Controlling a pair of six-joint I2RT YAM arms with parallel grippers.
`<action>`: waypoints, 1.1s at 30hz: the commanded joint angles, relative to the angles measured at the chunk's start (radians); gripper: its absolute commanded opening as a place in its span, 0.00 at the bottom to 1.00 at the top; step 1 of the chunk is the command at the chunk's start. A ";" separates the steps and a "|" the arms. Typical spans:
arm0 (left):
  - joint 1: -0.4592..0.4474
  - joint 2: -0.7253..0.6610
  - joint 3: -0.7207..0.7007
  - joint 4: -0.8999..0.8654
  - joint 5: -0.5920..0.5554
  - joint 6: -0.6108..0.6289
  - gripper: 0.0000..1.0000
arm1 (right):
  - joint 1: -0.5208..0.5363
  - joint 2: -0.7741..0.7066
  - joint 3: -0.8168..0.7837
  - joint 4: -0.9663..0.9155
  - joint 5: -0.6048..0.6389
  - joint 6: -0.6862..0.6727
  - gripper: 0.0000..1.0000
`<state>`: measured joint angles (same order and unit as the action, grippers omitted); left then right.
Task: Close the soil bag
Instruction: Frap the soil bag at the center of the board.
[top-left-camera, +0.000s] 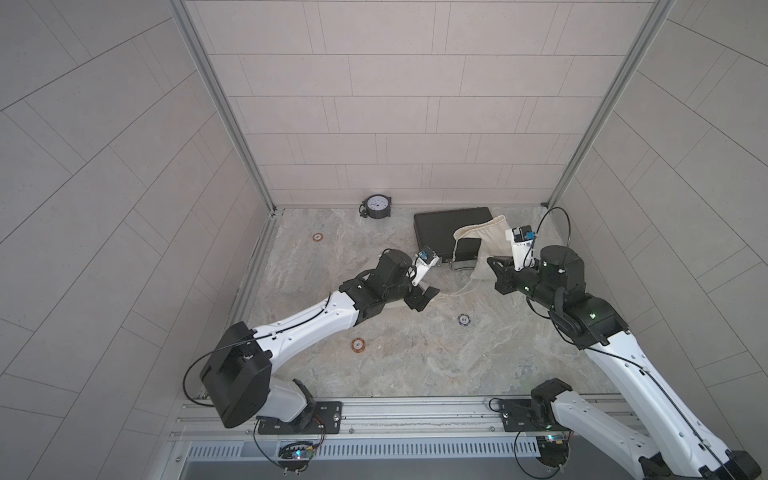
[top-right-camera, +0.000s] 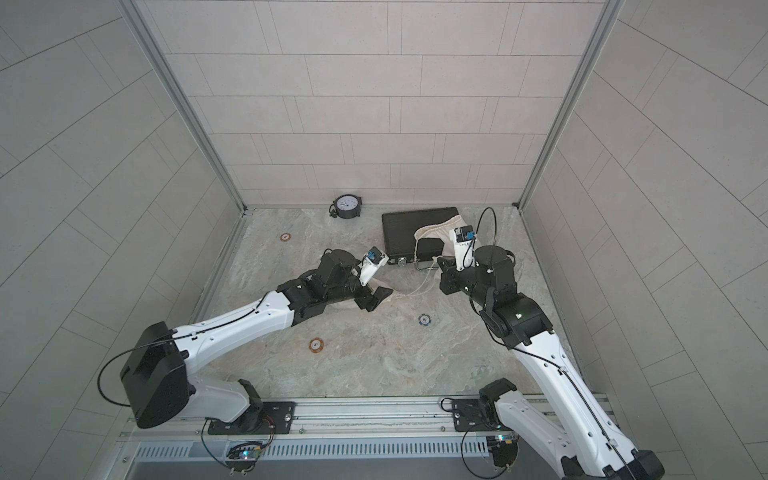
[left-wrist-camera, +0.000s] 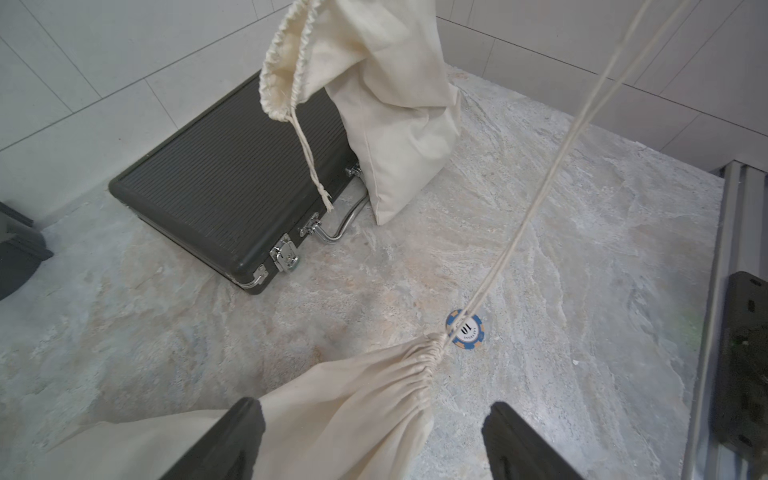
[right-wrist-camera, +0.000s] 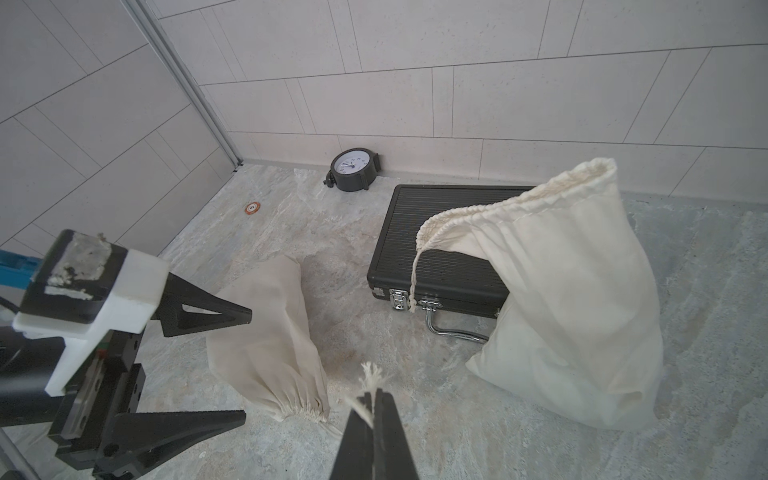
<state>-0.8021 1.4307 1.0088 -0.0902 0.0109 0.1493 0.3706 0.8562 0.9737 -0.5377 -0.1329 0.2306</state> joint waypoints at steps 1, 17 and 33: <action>-0.017 0.016 0.017 0.021 0.087 0.030 0.86 | -0.002 -0.014 0.038 -0.051 -0.022 -0.047 0.00; -0.069 0.255 0.201 -0.050 0.136 0.246 0.55 | -0.002 -0.115 0.052 -0.085 -0.019 -0.038 0.00; -0.055 0.333 0.206 -0.043 -0.014 0.248 0.20 | -0.003 -0.148 0.035 -0.093 0.054 -0.050 0.00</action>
<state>-0.8642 1.7470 1.2148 -0.1055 0.0544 0.3950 0.3706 0.7353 1.0061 -0.6453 -0.1379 0.1936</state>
